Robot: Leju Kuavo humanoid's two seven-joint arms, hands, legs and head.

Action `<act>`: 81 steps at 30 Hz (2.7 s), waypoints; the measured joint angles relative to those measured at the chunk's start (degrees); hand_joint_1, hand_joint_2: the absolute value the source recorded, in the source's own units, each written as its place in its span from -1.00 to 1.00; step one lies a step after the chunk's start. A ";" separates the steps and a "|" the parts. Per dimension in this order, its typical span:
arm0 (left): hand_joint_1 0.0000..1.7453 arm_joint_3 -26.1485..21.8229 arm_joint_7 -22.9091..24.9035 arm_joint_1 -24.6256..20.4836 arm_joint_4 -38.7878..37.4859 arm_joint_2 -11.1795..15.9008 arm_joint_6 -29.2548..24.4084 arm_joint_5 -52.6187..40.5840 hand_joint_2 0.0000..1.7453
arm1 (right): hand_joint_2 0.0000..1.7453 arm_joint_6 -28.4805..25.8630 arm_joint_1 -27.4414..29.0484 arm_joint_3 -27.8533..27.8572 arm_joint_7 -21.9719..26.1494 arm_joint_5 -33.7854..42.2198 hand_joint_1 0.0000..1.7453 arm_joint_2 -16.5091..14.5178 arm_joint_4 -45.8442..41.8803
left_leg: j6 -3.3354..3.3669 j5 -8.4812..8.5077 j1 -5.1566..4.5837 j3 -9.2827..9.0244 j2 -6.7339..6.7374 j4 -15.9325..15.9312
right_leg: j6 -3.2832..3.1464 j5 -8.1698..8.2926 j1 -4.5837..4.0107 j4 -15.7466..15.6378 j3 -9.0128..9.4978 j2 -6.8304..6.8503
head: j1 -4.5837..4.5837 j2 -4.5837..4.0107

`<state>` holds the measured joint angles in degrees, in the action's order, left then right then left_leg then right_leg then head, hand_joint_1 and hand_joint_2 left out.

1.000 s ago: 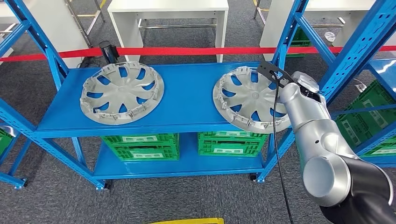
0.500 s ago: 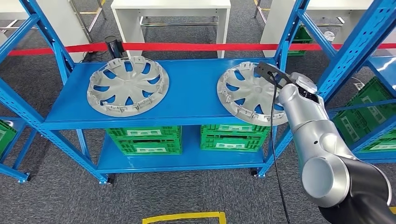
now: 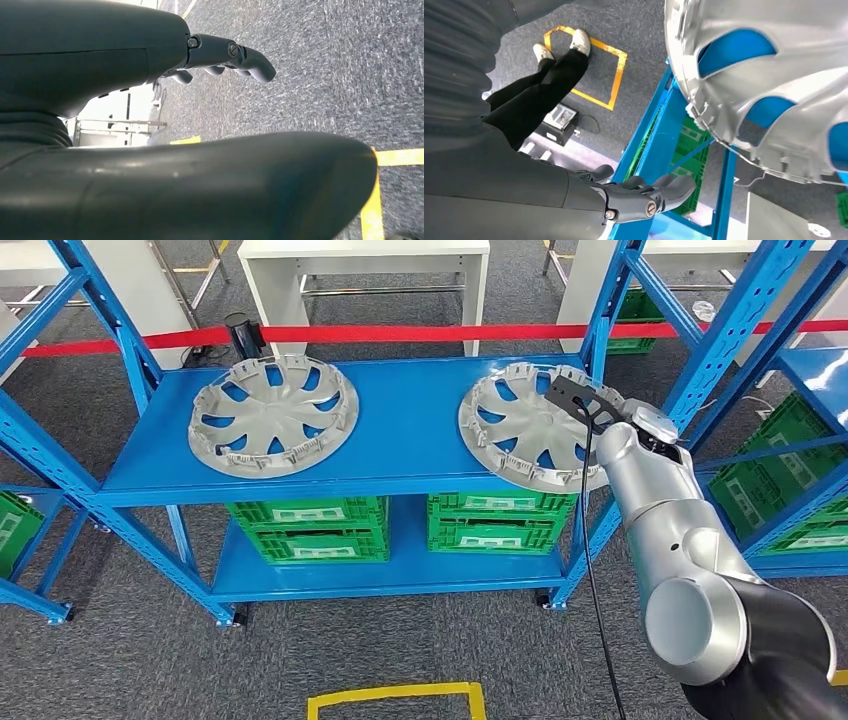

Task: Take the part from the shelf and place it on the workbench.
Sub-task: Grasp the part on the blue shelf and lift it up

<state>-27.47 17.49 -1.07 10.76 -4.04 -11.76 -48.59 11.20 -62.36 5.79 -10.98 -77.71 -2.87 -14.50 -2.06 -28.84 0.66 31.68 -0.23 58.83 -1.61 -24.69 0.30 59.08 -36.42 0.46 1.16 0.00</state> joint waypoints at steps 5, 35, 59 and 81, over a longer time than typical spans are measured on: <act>-1.00 0.00 0.03 0.02 0.03 -0.02 1.19 -1.45 -1.00 | 1.00 0.09 0.21 0.02 0.40 -0.80 -1.00 -0.75 -0.02 | 1.08 0.79 -0.19 0.45 -0.12 -0.18 | -0.69 0.93 -0.17 -0.62 -0.21 -0.05 | -0.07 0.00; -1.00 -0.23 2.62 -0.47 0.25 -0.13 0.84 -5.20 -1.00 | 1.00 9.62 5.52 -1.15 14.63 0.64 -1.00 -7.71 -0.02 | 1.22 1.27 -0.27 0.93 0.12 -0.24 | 0.72 1.73 -0.13 -1.06 -0.73 -0.23 | -0.06 0.00; -1.00 -3.41 0.21 -0.01 0.13 -0.98 -0.23 -5.26 -1.00 | 1.00 16.83 5.46 -0.69 9.55 1.31 -1.00 -3.56 -0.02 | 1.31 1.33 -0.28 1.02 -0.05 -0.22 | 0.75 1.75 -0.11 -1.06 -0.69 -0.04 | -0.06 0.00; -1.00 -4.35 -0.61 -0.11 0.01 -0.98 0.60 -5.39 -1.00 | 1.00 17.42 2.78 -1.96 2.75 -0.55 -1.00 -1.24 -0.01 | 1.24 1.38 -0.28 1.10 0.01 -0.21 | 0.80 1.79 -0.09 -1.05 -0.80 -0.12 | -0.06 0.00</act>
<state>-31.82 16.87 -1.18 10.78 -5.02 -11.17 -53.99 28.62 -59.58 3.84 -8.23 -78.25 -4.11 -14.50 -0.82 -27.46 0.38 32.78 -0.22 58.62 -0.81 -22.90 0.21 58.03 -37.22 0.34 1.10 0.00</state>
